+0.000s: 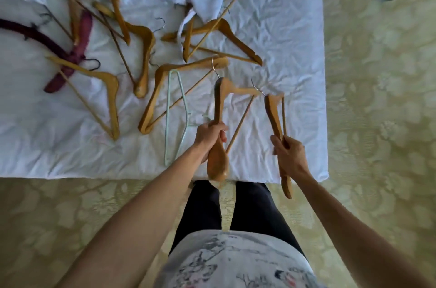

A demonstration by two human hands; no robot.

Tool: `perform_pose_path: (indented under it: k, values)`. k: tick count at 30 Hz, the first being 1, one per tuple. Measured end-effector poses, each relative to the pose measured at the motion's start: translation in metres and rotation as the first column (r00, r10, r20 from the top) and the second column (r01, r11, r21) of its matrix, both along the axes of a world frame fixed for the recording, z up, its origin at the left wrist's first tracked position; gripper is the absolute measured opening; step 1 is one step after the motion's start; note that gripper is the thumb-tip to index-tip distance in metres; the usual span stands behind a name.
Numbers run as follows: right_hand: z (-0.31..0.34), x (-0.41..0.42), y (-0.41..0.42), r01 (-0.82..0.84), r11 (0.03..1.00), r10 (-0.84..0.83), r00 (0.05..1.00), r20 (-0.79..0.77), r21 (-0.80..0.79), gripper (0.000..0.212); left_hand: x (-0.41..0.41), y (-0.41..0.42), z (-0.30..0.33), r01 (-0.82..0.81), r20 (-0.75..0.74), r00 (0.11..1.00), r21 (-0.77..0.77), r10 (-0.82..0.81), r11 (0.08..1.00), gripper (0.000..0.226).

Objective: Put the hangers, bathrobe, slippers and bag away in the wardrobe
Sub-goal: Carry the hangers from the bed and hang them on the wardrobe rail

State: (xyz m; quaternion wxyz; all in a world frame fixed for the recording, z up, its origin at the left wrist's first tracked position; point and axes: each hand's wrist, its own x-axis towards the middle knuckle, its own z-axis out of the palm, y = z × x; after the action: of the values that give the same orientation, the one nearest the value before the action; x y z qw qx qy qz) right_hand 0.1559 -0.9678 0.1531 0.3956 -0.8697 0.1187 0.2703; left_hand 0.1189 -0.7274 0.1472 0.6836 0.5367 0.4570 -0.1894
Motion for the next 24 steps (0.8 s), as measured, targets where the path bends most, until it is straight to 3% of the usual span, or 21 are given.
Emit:
perform_pose_path:
  k: [6, 11, 15, 19, 24]
  values:
    - [0.096, 0.001, 0.034, -0.163, 0.959, 0.154, 0.987, 0.055, 0.231, 0.041, -0.014, 0.010, 0.087, -0.029, 0.122, 0.992, 0.057, 0.022, 0.998, 0.029]
    - [0.142, 0.005, 0.087, -0.444, 0.801, 0.439, 0.892, 0.109, 0.403, 0.035, -0.060, 0.018, 0.119, -0.291, 0.218, 0.943, 0.171, 0.252, 0.941, 0.029]
    - [0.162, -0.002, 0.139, -0.600, 0.631, 0.626, 0.768, 0.132, 0.492, 0.032, -0.117, 0.024, 0.137, -0.544, 0.287, 0.827, 0.190, 0.484, 0.817, 0.020]
    - [0.180, -0.034, 0.193, -0.731, 0.431, 0.788, 0.591, 0.173, 0.529, 0.031, -0.176, 0.028, 0.160, -0.661, 0.373, 0.745, 0.306, 0.553, 0.685, 0.023]
    - [0.201, -0.112, 0.268, -0.779, 0.191, 0.886, 0.398, 0.236, 0.598, 0.038, -0.260, 0.043, 0.194, -0.835, 0.486, 0.550, 0.325, 0.679, 0.444, 0.028]
